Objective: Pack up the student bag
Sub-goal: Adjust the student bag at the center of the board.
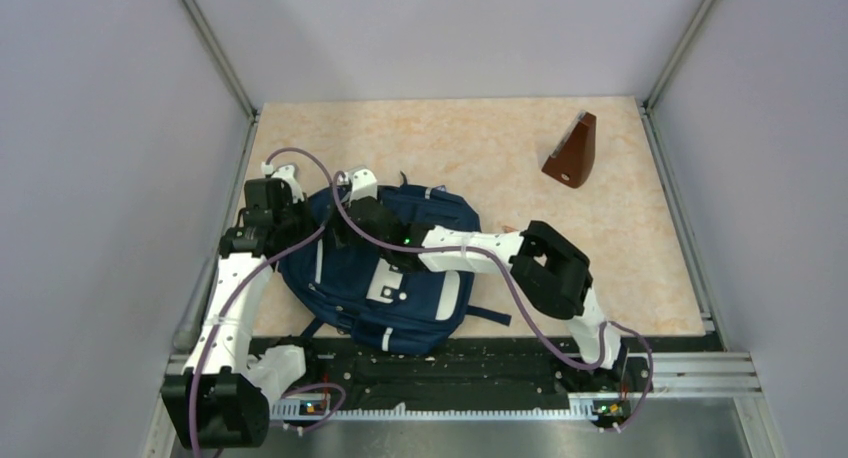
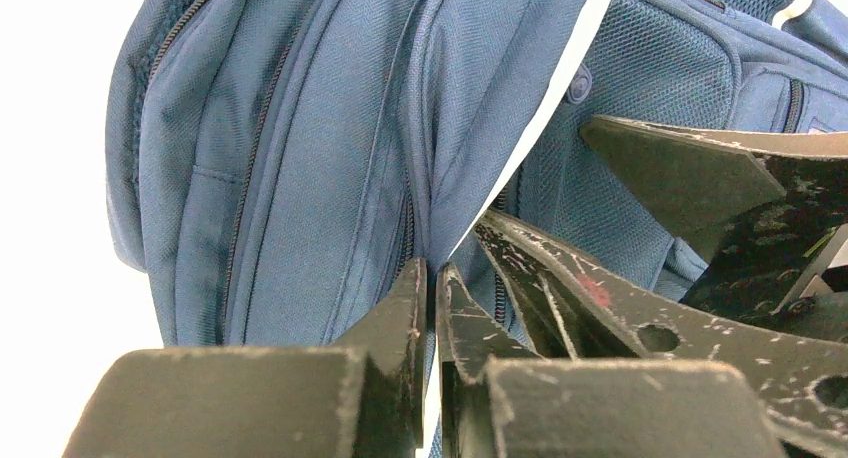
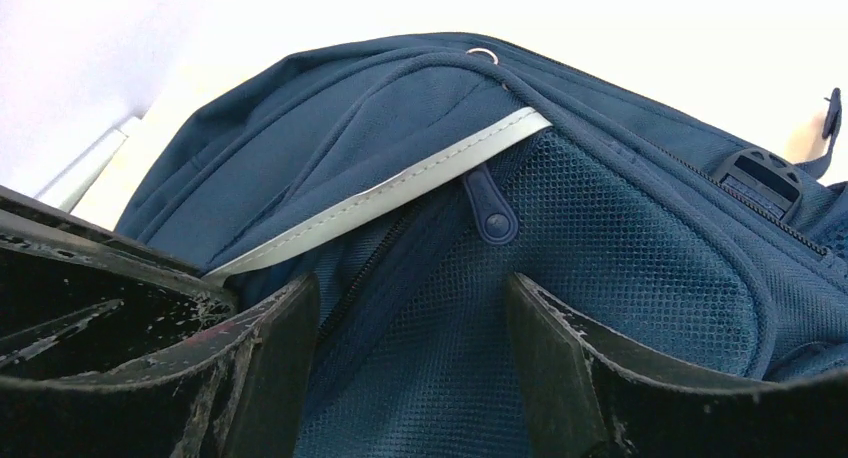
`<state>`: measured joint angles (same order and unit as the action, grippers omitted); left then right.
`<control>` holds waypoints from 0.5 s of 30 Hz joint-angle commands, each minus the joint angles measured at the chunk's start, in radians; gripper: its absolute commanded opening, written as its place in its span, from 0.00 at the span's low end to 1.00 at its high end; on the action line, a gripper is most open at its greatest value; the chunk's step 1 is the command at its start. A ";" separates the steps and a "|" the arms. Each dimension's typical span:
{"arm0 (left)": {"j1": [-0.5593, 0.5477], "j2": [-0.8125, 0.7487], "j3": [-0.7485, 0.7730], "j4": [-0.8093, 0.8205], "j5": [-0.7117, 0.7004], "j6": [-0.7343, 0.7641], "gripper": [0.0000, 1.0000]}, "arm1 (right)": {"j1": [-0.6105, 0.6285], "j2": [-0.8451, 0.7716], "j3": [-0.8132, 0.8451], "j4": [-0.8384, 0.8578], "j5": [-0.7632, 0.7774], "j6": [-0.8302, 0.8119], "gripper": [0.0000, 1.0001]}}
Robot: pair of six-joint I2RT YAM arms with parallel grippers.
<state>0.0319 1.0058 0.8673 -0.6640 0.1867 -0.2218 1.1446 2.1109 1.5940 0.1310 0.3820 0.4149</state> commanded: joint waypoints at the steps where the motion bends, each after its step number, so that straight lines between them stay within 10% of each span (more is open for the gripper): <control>1: -0.003 -0.030 0.005 0.067 0.060 -0.028 0.00 | 0.036 0.018 0.082 -0.097 0.120 0.009 0.67; 9: -0.003 -0.036 0.005 0.067 0.051 -0.031 0.00 | 0.049 0.028 0.102 -0.194 0.279 -0.044 0.55; 15: -0.004 -0.044 -0.001 0.079 0.056 -0.023 0.00 | 0.049 -0.019 0.053 -0.186 0.341 -0.064 0.22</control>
<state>0.0311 1.0012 0.8650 -0.6445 0.2012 -0.2348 1.1969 2.1220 1.6524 -0.0219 0.6132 0.3885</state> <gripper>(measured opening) 0.066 0.304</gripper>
